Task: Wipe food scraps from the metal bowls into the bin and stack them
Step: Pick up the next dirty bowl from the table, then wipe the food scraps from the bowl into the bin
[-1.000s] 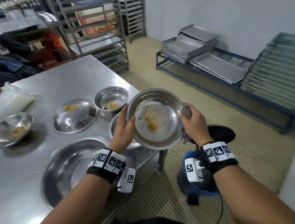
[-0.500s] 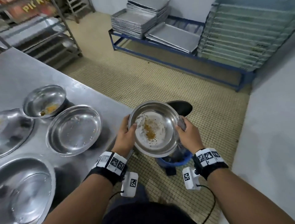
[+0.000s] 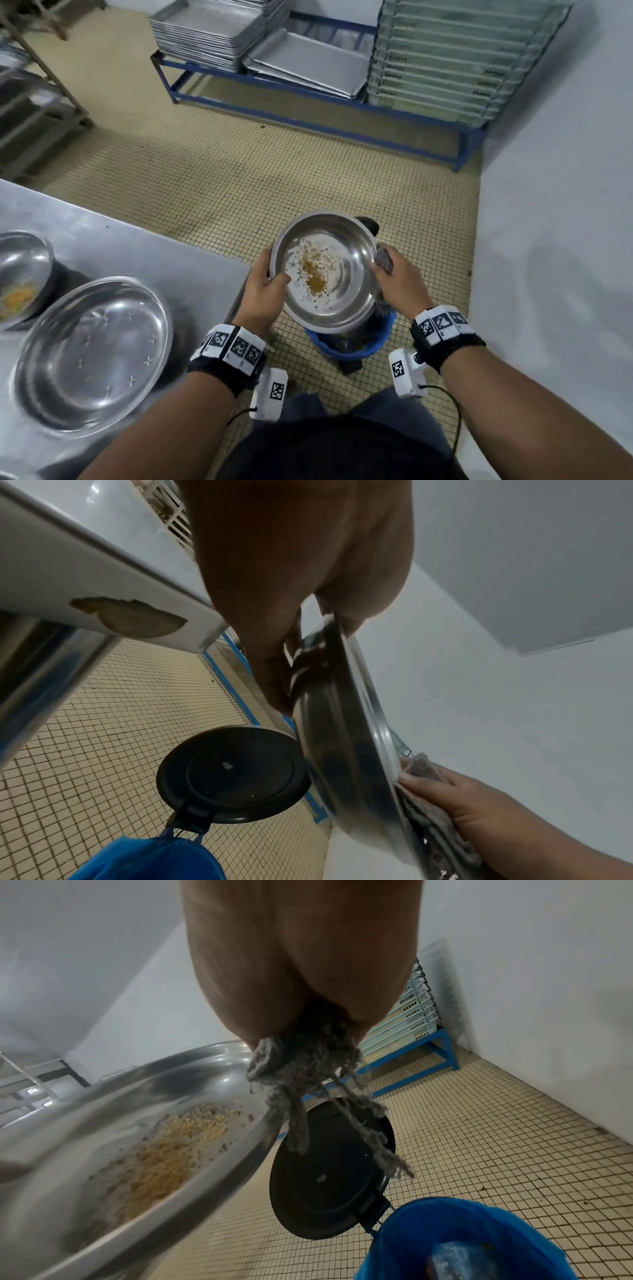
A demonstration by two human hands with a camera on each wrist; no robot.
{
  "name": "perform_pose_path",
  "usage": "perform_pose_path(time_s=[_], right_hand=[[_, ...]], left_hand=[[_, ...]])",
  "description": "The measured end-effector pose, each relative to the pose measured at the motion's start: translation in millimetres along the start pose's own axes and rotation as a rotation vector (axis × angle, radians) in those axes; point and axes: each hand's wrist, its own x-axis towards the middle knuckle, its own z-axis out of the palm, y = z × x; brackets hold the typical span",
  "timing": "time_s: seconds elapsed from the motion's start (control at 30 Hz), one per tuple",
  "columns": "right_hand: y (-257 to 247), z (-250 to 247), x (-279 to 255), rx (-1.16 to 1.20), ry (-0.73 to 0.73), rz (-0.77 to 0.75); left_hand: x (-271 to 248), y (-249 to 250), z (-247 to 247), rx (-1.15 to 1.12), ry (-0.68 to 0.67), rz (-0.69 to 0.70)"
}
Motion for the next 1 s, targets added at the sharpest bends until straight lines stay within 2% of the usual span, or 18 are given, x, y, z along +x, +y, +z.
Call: perform_pose_path(time_s=[0.1,0.17,0.4,0.53,0.73,0.9,1.0], right_hand=[[1.9,-5.6,11.7,-0.031,-0.014,-0.011],[5.5,-9.5,21.8,-0.048,-0.032,-0.032],[27.7,-39.4,57.9,-0.092,-0.183,-0.111],[51.0,-60.2,79.4,-0.163,-0.242,-0.125],[59.4,-70.4,96.5,-0.105,-0.312,-0.153],[51.1,-67.4,100.9,-0.067,-0.379,-0.205],[44.8,-61.1,104.6,-0.03,-0.34,-0.293]], left_hand=[[3.5,9.0,5.0,-0.05,-0.091,-0.023],[6.9,12.3,10.6,-0.047,-0.093,-0.013],[11.7,14.1,54.0,0.021,0.098,-0.029],[7.5,15.5,88.7,0.168,0.157,-0.039],[7.0,19.2,119.7,0.281,0.251,-0.053],[15.7,18.4,123.4,0.33,0.268,-0.078],[19.1,19.7,123.2,0.351,0.258,-0.081]])
